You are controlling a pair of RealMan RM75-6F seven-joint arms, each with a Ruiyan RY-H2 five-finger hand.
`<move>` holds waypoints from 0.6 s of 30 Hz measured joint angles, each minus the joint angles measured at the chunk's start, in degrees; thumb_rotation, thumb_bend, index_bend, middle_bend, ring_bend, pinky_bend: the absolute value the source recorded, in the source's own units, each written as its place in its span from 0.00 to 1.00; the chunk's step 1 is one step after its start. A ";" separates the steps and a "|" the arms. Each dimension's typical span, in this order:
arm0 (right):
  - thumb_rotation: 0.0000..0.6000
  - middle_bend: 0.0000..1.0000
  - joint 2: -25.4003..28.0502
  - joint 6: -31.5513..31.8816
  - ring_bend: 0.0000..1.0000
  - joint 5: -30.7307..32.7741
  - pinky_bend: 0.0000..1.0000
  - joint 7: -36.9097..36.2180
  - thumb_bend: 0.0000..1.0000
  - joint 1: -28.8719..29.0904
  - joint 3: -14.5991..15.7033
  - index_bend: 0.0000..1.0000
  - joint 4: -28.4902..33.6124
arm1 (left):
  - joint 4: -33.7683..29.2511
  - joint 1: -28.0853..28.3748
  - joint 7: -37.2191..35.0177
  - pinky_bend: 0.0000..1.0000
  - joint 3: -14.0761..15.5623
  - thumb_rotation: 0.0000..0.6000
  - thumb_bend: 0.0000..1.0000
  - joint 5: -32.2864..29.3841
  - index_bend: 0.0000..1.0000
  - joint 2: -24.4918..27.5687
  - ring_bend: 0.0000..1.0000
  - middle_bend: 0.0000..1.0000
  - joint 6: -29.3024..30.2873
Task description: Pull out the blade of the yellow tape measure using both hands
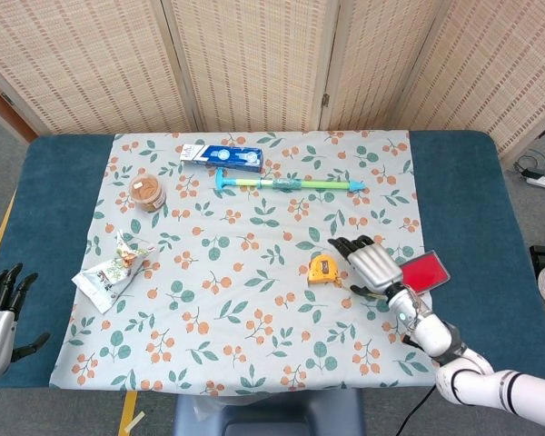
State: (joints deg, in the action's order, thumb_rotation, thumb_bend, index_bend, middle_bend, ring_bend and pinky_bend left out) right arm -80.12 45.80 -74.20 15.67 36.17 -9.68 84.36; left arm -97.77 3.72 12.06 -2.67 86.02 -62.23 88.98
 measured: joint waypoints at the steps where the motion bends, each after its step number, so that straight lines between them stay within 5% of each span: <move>1: 1.00 0.14 -0.58 -0.57 0.22 0.46 0.17 0.18 0.26 0.58 -0.02 0.08 -0.54 | 0.00 -0.02 0.00 0.00 0.00 1.00 0.17 -0.01 0.17 0.03 0.06 0.07 -0.01; 18: 1.00 0.19 -9.44 -6.49 0.24 5.88 0.18 1.86 0.26 7.56 0.78 0.17 -11.53 | 0.07 -0.12 0.11 0.00 -0.04 1.00 0.17 -0.06 0.17 0.07 0.06 0.07 -0.32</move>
State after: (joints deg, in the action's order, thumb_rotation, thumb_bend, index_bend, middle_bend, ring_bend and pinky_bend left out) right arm -89.56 39.30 -68.32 17.54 43.72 -8.90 72.83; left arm -97.69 3.60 12.17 -2.71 85.96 -62.16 88.66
